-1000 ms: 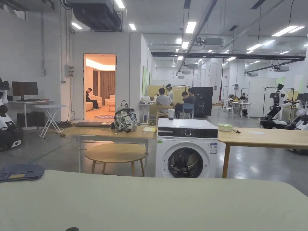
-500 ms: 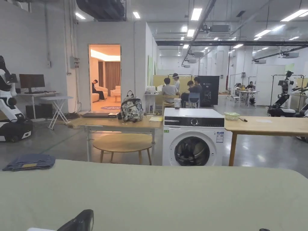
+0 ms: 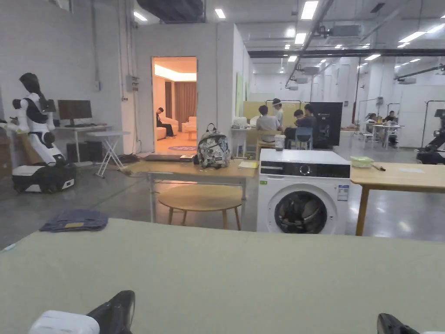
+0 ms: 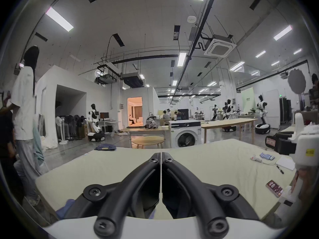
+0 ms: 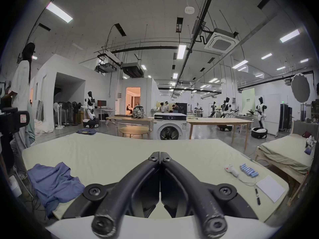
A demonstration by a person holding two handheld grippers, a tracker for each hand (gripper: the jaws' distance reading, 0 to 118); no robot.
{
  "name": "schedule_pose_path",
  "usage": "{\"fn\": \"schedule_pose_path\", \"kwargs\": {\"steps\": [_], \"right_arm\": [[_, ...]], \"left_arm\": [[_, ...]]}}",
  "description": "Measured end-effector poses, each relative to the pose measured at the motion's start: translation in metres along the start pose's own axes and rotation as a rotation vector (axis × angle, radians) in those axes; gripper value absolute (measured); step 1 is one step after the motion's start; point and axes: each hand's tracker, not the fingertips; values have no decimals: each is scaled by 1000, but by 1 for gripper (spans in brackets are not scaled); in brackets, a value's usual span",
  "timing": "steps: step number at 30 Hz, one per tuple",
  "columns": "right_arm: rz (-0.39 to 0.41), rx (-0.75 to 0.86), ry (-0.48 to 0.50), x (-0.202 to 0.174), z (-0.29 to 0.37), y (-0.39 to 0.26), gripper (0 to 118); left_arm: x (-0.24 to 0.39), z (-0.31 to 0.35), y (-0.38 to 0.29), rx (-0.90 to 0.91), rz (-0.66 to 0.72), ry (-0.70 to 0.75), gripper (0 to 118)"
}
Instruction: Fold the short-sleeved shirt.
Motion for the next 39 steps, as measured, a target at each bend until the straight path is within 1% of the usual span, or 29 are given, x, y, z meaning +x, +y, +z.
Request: {"fn": "schedule_pose_path", "kwargs": {"steps": [2,4,5,8,11,16,22,23,24,25,26,27,30,34,36,37,38,39], "right_arm": [[-8,-6,30,-12,-6,-3,0],[-25,-15,96,-26,-11,-6,0],[-25,-22,124,-33,-14,-8,0],[-13,-29,198,-59,-17,-14,0],[-27,-44,273,-79,-21,-18,0],[-5,-50,330,-103,-24,-21,0],[16,-62,374,-112,-24,-24,0],[23,-64,378,-112,-23,-25,0],[30,-66,379,-112,-23,-26,0],[38,-69,382,-110,-22,-28,0],[45,-71,388,-107,-22,-30,0],[45,-72,387,-105,-22,-32,0],[36,-116,387,-98,-26,-41,0],[83,-160,351,-87,-27,-55,0],[98,-179,332,-82,-26,-61,0],[96,-193,324,-77,-27,-64,0],[93,-210,314,-72,-28,-67,0],[92,-224,305,-68,-27,-70,0]], "left_arm": [[-12,10,-1,-2,-19,45,0],[-24,17,0,-8,-17,80,0],[-31,20,-2,-9,-11,113,0],[-48,30,-4,-17,7,146,0],[-61,35,-9,-39,-4,199,0],[-79,42,-18,-73,5,234,0],[-93,42,-34,-124,13,242,0],[-96,41,-38,-144,8,235,9],[-100,38,-42,-177,3,213,24],[-105,34,-47,-213,1,189,48],[-111,26,-54,-229,3,164,62],[-119,16,-61,-246,21,135,67],[-146,-32,-93,-439,93,31,68],[-174,-104,-157,-684,202,-40,67],[-186,-140,-191,-766,244,-30,67],[-190,-156,-208,-821,236,-19,67],[-194,-171,-223,-866,225,-4,62],[-197,-182,-236,-909,210,21,61]]}}
